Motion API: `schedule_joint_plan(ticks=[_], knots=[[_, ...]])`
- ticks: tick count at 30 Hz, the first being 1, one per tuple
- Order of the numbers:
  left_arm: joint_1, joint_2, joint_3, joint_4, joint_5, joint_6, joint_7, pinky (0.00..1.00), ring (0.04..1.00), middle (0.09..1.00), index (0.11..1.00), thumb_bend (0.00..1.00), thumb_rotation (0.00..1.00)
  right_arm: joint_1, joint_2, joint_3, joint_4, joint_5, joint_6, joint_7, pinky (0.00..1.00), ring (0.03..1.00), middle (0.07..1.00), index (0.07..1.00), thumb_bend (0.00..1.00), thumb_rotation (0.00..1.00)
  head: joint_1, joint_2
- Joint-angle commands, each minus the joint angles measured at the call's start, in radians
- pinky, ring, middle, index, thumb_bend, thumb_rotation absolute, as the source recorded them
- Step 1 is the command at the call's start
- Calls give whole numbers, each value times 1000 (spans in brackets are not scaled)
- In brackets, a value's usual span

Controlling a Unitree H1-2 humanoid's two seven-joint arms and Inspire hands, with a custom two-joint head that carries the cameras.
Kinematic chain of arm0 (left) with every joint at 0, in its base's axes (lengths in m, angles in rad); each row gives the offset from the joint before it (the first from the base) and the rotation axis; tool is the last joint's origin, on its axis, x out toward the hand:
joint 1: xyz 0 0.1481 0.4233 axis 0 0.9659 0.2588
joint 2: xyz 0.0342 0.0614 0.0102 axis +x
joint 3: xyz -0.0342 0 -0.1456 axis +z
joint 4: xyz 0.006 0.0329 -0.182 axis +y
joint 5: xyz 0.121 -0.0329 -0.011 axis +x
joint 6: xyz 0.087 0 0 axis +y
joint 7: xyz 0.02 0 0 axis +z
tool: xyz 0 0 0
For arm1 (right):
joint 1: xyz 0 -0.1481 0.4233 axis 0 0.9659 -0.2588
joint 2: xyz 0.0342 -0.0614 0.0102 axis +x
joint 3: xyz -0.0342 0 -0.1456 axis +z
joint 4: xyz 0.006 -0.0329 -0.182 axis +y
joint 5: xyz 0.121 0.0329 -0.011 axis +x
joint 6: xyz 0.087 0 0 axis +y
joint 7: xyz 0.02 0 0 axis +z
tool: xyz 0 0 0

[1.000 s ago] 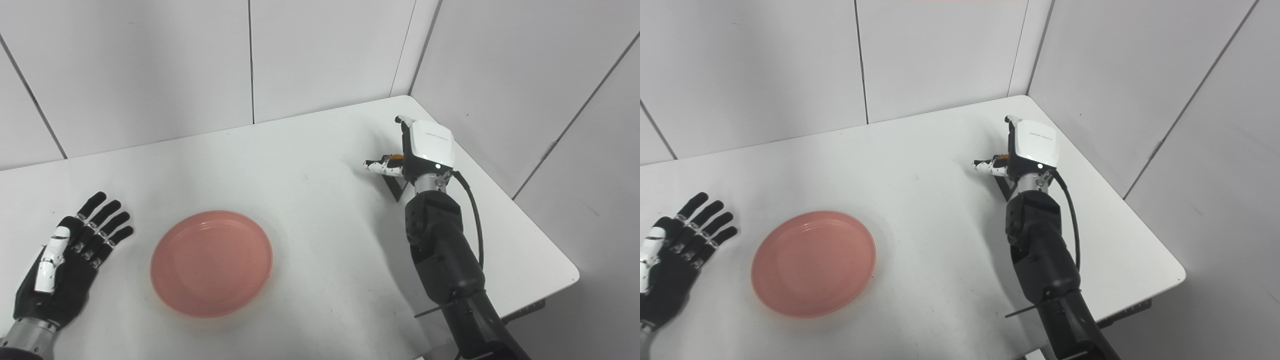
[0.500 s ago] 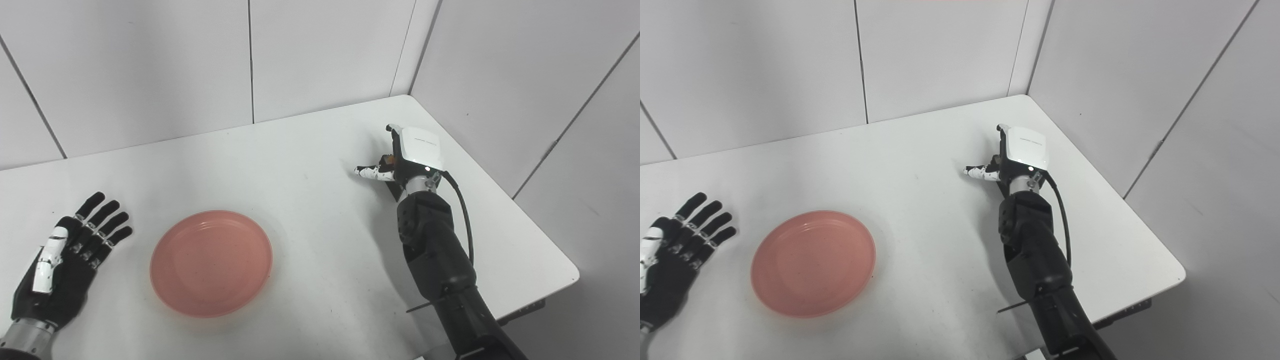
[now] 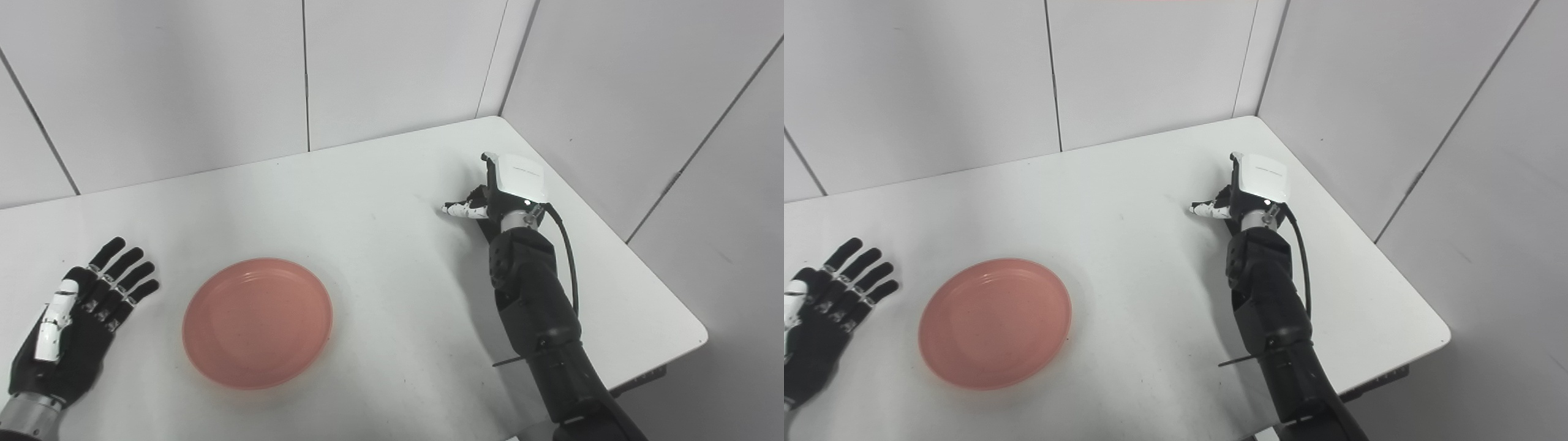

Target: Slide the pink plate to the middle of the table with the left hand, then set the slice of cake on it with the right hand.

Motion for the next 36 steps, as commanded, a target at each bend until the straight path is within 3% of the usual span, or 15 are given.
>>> schedule_joint_plan(ticks=[1, 19, 20, 22, 23, 24, 28, 29, 30, 32, 36], knots=[[73, 16, -7, 39, 31, 100, 45, 835, 867, 886, 872, 422, 844, -31, -2, -17, -24, -20, 6, 22, 513, 739, 856, 812, 840, 498, 1, 1], [74, 16, -5, 25, 19, 119, 42, 847, 870, 891, 879, 423, 849, -33, 16, -55, -115, -113, 6, 281, 552, 744, 839, 806, 824, 428, 1, 16], [75, 17, -6, 25, 19, 116, 41, 847, 870, 890, 878, 423, 848, -33, 15, -55, -118, -106, 6, 286, 539, 722, 815, 795, 819, 415, 1, 16], [75, 18, -7, 24, 19, 114, 42, 843, 869, 888, 875, 427, 843, -31, 14, -58, -124, -85, 6, 289, 439, 572, 665, 764, 781, 339, 2, 18], [76, 18, -8, 22, 18, 115, 42, 843, 869, 888, 875, 428, 842, -30, 13, -59, -126, -84, 6, 296, 432, 563, 656, 761, 778, 333, 4, 20], [77, 19, -8, 21, 17, 115, 42, 843, 871, 890, 876, 432, 837, -29, 13, -59, -128, -85, 6, 301, 381, 498, 593, 705, 748, 269, 4, 20], [77, 19, -9, 18, 16, 119, 45, 839, 870, 888, 874, 437, 824, -30, 10, -60, -129, -97, 6, 323, 316, 419, 519, 625, 715, 179, 5, 22], [77, 19, -10, 17, 18, 118, 45, 839, 870, 889, 875, 435, 831, -30, 10, -62, -128, -95, 6, 320, 291, 390, 491, 556, 619, 154, 5, 22], [77, 19, -10, 17, 19, 116, 45, 839, 871, 889, 875, 435, 832, -29, 10, -63, -127, -90, 6, 316, 286, 385, 486, 543, 599, 150, 5, 22], [77, 19, -12, 15, 19, 116, 46, 838, 872, 891, 878, 436, 833, -28, 10, -65, -127, -84, 6, 309, 268, 365, 425, 529, 538, 32, 5, 22], [79, 18, -11, 5, 15, 124, 51, 834, 871, 892, 880, 434, 827, -31, 17, -82, -132, -76, 6, 312, 263, 329, 415, 536, 520, 1, 12, 28]])
